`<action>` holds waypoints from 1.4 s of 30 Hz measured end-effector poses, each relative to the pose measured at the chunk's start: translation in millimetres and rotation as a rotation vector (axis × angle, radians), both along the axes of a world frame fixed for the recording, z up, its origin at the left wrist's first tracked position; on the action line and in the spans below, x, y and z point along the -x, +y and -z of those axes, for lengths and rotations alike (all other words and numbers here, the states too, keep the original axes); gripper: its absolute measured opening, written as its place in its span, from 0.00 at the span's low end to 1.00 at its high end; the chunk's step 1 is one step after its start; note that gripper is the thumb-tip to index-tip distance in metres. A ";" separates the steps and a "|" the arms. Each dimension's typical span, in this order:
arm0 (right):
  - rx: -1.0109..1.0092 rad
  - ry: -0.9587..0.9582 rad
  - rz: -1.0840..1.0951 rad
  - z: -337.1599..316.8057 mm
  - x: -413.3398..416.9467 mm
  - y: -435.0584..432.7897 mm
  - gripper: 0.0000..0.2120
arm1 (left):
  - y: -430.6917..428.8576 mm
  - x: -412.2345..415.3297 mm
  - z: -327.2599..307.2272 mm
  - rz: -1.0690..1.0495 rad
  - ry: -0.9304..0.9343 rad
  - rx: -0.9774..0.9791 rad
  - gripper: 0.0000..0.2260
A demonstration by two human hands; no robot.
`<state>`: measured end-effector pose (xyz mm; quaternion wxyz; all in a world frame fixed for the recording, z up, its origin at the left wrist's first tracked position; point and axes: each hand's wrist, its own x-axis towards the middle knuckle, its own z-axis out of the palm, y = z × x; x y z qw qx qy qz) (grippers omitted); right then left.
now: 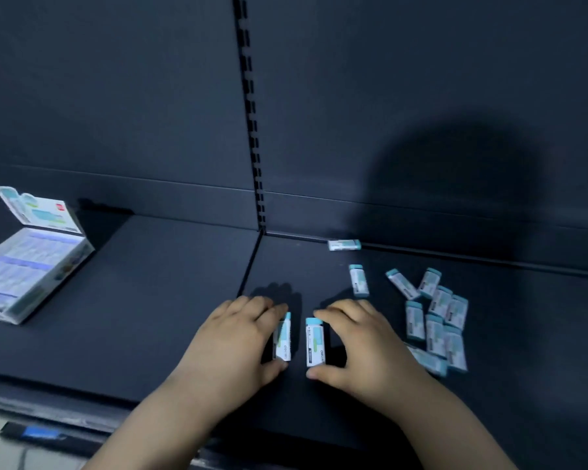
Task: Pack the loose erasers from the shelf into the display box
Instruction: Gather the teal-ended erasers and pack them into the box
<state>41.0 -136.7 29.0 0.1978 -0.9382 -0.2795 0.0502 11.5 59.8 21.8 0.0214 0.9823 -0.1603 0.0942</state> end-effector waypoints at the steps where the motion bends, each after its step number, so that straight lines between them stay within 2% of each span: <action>1: 0.002 -0.011 0.006 -0.8 2.8 15.5 0.37 | 15.8 -0.3 0.2 0.018 -0.017 0.002 0.33; 11: 0.012 -0.086 0.111 -10.8 26.7 172.3 0.36 | 181.6 6.2 -11.0 0.102 -0.037 0.092 0.30; 19: -0.058 -0.082 0.132 -16.0 33.0 209.0 0.38 | 212.4 11.9 -10.5 0.104 -0.071 0.166 0.34; 22: -0.109 -0.068 0.128 -10.2 27.7 214.8 0.38 | 214.3 13.6 -9.3 0.080 -0.082 0.218 0.29; 25: -0.134 -0.011 0.068 -14.4 20.9 226.9 0.35 | 224.5 13.7 -13.7 0.041 -0.046 0.216 0.26; 29: -0.153 0.026 0.017 -18.4 12.9 255.1 0.37 | 257.1 17.7 -21.9 -0.032 -0.025 0.213 0.27; 34: -0.170 0.034 0.001 -21.9 9.6 307.3 0.35 | 316.1 18.1 -25.1 -0.108 -0.028 0.192 0.28; 42: -0.114 -0.046 0.073 -17.9 -6.2 415.5 0.36 | 425.4 -9.3 -29.4 -0.034 0.079 0.090 0.32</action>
